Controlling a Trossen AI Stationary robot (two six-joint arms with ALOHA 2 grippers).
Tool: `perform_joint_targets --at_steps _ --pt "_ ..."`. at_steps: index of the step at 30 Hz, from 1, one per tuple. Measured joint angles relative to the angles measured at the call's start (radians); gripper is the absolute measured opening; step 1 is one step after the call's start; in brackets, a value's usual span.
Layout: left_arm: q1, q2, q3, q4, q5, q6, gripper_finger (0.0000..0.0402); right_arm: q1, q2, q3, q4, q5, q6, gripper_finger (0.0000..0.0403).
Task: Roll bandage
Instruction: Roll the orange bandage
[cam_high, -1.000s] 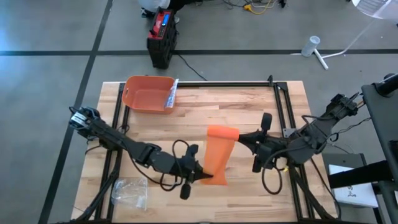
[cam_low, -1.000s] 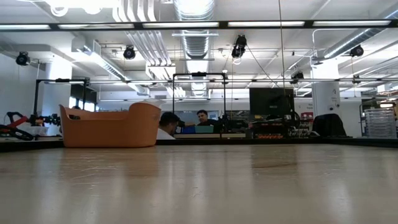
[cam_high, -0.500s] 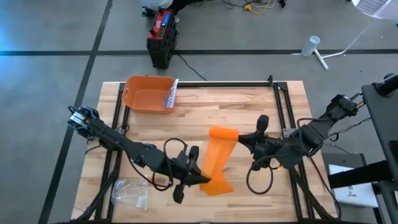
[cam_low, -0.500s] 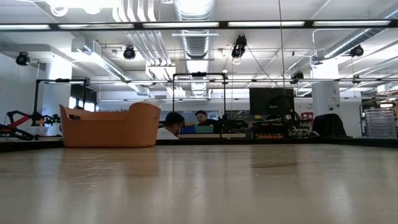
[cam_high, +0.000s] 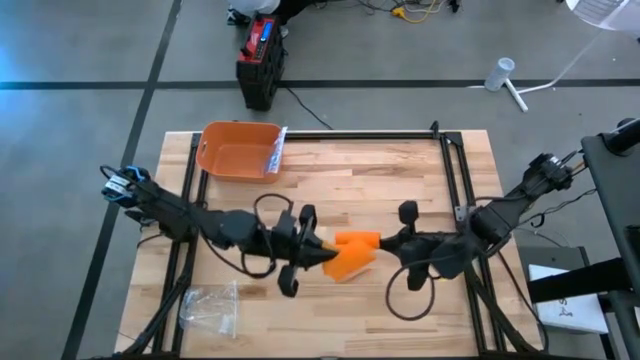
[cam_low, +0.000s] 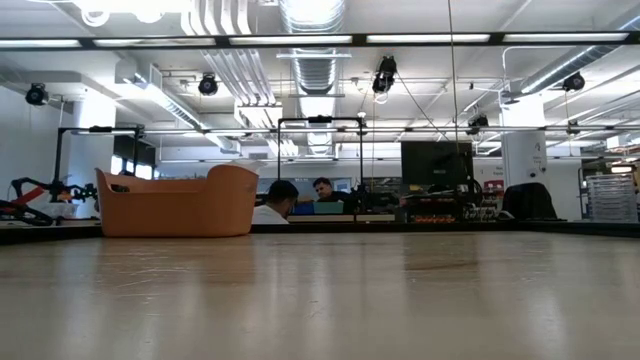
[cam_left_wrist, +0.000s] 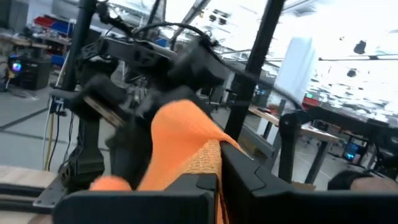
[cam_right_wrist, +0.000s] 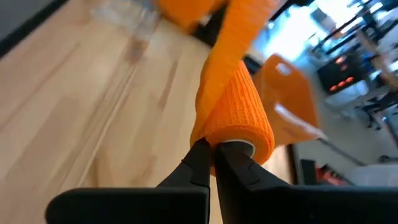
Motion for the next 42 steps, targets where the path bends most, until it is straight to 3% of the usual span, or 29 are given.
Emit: perform_joint_targets --at_steps 15,22,31,37,42 --pt "0.055 -0.032 0.0 -0.068 0.05 -0.042 0.0 0.003 0.048 -0.001 -0.006 -0.214 0.087 0.0" --pt "0.077 -0.033 0.0 -0.066 0.029 -0.025 0.0 0.023 0.052 -0.001 0.119 -0.34 0.069 0.0" --pt "0.092 -0.032 0.0 -0.041 0.031 -0.042 0.0 0.026 0.08 -0.001 0.139 -0.33 0.058 0.0" --pt "0.076 -0.017 0.0 0.06 0.118 -0.083 0.0 0.019 0.081 -0.001 0.12 -0.161 0.104 0.0" --pt "0.057 -0.016 0.0 0.069 0.129 -0.081 0.0 0.004 0.079 -0.002 0.121 -0.105 0.137 0.0"
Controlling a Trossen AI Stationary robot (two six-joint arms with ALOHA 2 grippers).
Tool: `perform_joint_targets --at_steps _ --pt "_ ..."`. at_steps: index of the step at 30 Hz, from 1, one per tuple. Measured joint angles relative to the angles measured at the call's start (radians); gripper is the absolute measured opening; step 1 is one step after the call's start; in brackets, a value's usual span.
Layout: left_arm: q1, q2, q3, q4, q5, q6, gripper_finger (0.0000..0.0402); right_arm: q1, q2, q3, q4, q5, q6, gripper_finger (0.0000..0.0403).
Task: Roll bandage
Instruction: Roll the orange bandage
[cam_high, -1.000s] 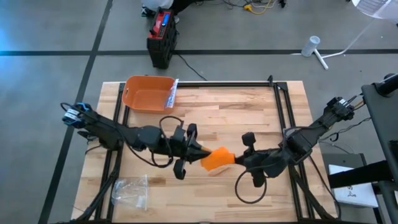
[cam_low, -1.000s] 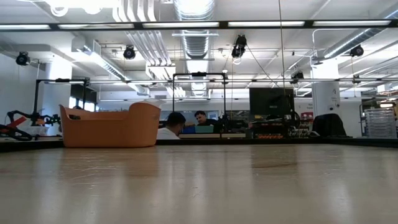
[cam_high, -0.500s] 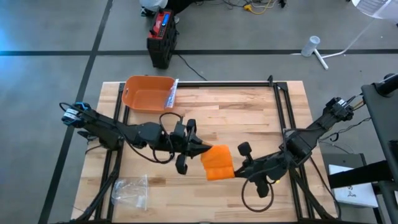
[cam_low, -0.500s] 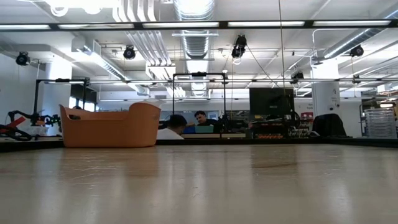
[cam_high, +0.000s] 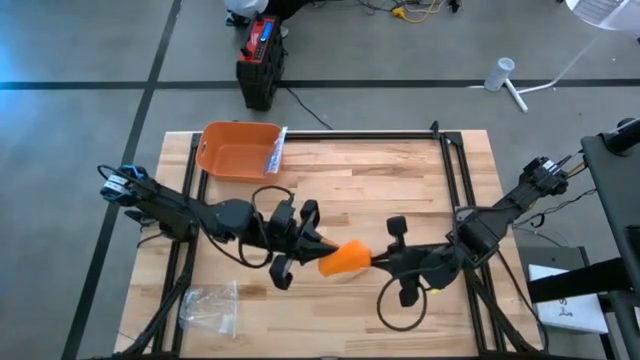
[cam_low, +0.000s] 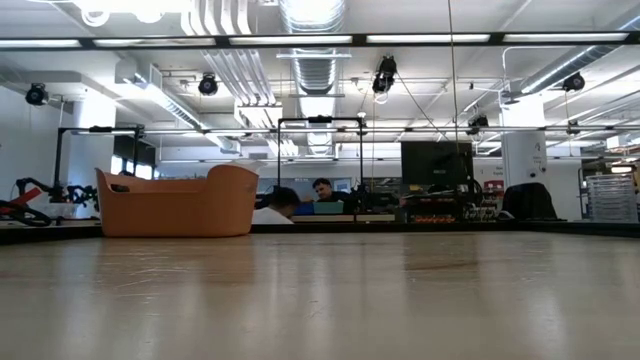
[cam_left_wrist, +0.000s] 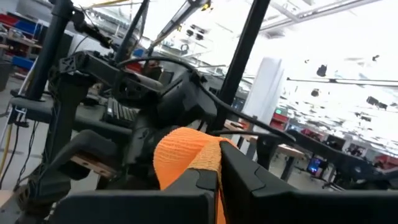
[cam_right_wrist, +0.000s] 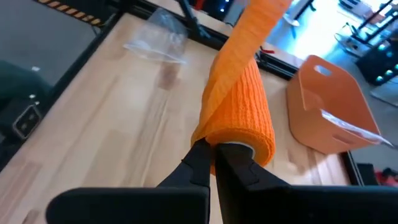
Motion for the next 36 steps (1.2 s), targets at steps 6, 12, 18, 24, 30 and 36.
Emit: perform_joint_targets --at_steps 6,12,18,24,30,36 --pt "-0.002 0.0 0.0 0.012 -0.001 -0.003 0.0 -0.03 0.008 0.0 -0.026 0.053 0.076 0.0" --pt "0.0 0.001 0.0 0.03 -0.001 0.025 0.0 -0.052 0.007 0.0 -0.056 0.038 0.083 0.0" --pt "0.019 0.001 0.0 0.051 -0.001 0.041 0.0 -0.039 0.007 -0.007 -0.01 -0.09 0.022 0.0" --pt "0.041 0.001 0.0 0.049 -0.001 0.041 0.0 -0.007 0.008 -0.018 0.045 -0.109 -0.042 0.0" --pt "0.048 0.001 0.0 0.015 -0.019 0.055 0.0 0.063 0.007 -0.018 0.097 -0.137 -0.092 0.0" --pt "0.062 0.001 0.0 -0.05 -0.021 0.071 0.0 0.124 0.004 -0.018 0.19 -0.153 -0.14 0.0"
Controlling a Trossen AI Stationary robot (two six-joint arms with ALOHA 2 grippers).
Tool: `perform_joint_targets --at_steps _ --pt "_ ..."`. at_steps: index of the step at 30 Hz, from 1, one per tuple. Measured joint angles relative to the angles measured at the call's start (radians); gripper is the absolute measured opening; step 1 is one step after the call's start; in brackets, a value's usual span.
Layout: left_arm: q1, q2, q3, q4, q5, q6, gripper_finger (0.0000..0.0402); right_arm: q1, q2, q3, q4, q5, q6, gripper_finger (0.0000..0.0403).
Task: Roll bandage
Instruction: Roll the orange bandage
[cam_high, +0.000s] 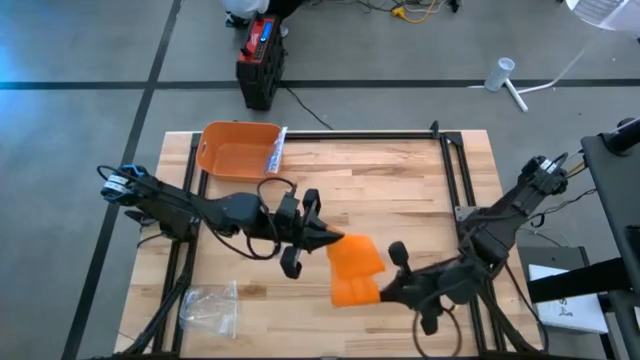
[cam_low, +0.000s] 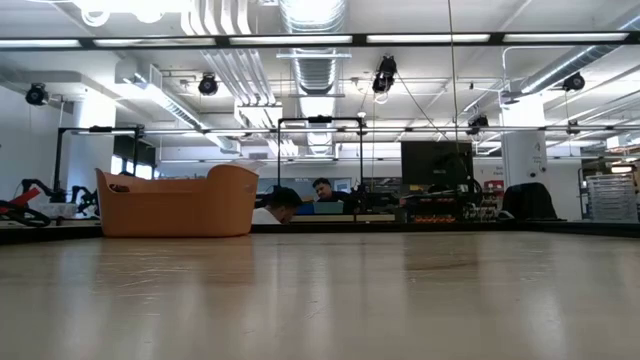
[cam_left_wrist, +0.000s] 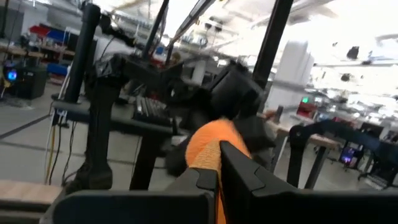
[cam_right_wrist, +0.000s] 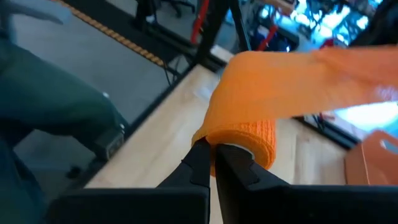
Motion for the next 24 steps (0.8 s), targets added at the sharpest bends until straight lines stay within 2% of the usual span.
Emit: perform_joint_targets --at_steps 13,24 --pt "0.002 -0.003 0.0 -0.198 -0.004 -0.055 0.0009 0.025 -0.003 0.027 0.086 -0.012 -0.047 0.0" --pt "-0.022 -0.004 -0.003 -0.381 -0.005 -0.133 0.0108 0.026 -0.005 0.08 0.041 -0.009 0.049 0.0"
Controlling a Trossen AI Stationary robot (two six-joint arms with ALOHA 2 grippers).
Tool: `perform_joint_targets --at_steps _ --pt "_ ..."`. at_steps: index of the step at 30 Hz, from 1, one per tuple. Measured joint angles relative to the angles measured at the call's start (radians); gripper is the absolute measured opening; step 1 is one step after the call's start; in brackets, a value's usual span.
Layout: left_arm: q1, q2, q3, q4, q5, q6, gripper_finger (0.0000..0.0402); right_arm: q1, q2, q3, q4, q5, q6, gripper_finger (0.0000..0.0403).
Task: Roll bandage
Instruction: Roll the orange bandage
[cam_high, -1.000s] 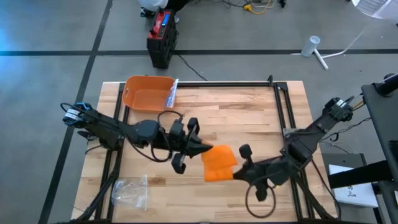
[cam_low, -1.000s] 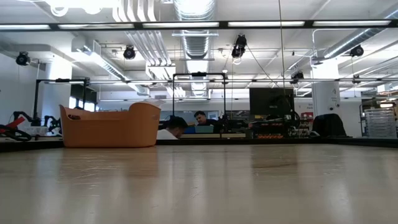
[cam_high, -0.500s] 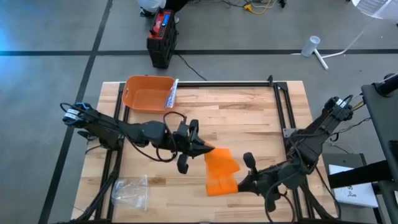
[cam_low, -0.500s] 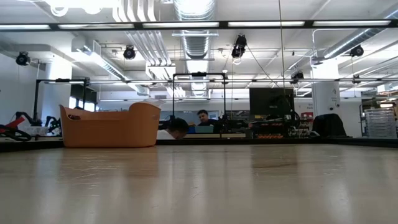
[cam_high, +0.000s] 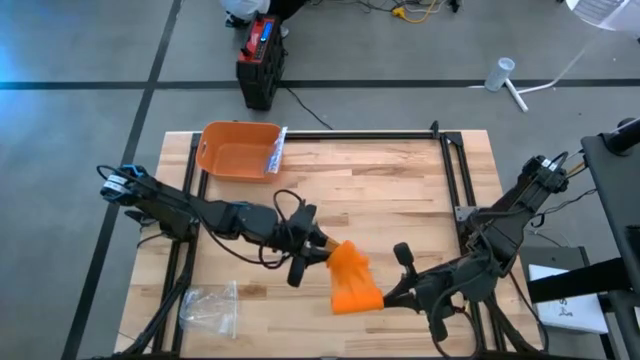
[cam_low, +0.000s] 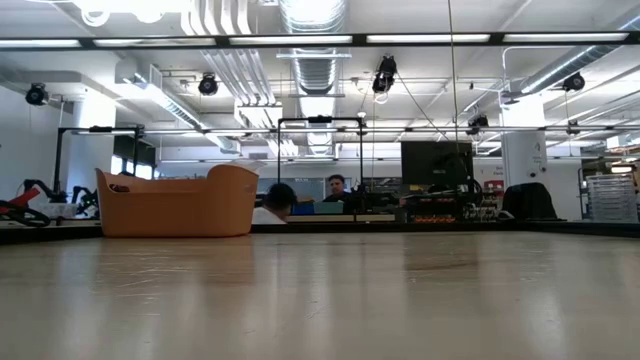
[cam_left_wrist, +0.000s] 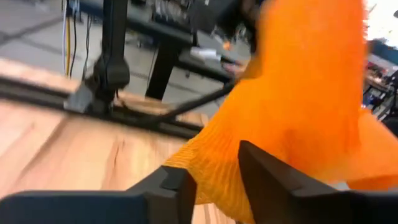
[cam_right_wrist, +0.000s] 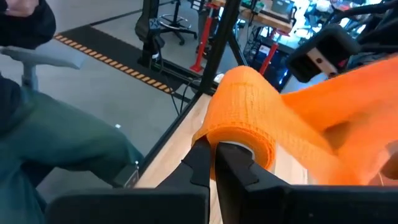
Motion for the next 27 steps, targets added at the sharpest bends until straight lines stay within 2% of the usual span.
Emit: perform_joint_targets --at_steps 6,14,17,23,27 --pt "-0.005 0.0 -0.021 -0.058 0.046 -0.046 0.0174 0.002 0.0 0.004 -0.013 -0.036 0.008 0.0" --pt "-0.005 0.0 -0.023 -0.07 0.232 0.052 0.0248 0.004 0.0 0.004 -0.011 -0.162 0.014 0.0" --pt "-0.004 0.0 -0.019 -0.064 0.235 0.062 0.0267 0.004 0.0 0.004 -0.011 -0.174 0.017 0.0" --pt "0.012 -0.005 -0.018 -0.119 0.222 0.073 0.0306 0.008 0.0 0.006 -0.005 -0.268 0.023 0.0" --pt "0.028 -0.01 -0.017 -0.18 0.182 0.078 0.0325 0.005 0.0 0.006 -0.009 -0.269 0.044 0.0"
